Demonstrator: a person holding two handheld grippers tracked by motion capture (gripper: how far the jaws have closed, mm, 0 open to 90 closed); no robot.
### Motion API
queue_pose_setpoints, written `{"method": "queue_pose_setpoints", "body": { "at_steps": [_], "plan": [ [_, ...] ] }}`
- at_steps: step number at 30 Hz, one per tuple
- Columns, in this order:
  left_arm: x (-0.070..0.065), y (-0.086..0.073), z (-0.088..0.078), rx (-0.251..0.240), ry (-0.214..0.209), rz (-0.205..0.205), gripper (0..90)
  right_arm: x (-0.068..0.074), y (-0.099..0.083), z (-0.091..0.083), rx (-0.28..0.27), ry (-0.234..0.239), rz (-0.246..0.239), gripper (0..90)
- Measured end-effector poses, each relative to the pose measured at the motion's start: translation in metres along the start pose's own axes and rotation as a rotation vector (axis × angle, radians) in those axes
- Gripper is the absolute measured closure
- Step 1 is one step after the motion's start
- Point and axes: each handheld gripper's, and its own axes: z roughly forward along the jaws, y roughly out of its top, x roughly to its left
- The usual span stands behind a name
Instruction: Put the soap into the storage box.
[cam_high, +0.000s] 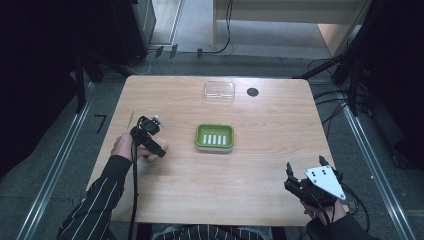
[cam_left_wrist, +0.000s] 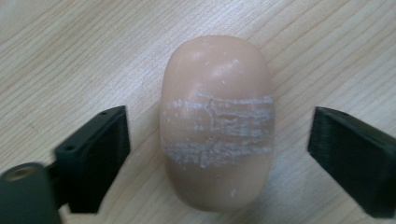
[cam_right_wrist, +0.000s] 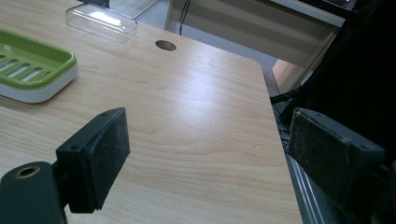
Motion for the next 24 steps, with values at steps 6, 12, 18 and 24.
{"method": "queue_pose_setpoints", "body": {
  "at_steps": [6, 12, 18, 24],
  "plan": [
    [0.001, 0.001, 0.007, 0.028, 0.007, 0.004, 19.3, 0.001, 0.0, 0.001, 0.004, 0.001, -0.006, 13.6],
    [0.001, 0.001, 0.01, 0.042, 0.0, 0.011, 27.0, 0.0, 0.0, 0.0, 0.0, 0.0, -0.001, 13.6],
    [-0.001, 0.001, 0.011, 0.043, 0.001, 0.012, 32.3, 0.0, 0.0, 0.0, 0.0, -0.004, 0.001, 13.5],
    [-0.002, -0.001, 0.011, 0.026, 0.003, 0.008, 33.2, 0.0, 0.0, 0.0, 0.002, -0.001, -0.004, 13.6]
  ]
}}
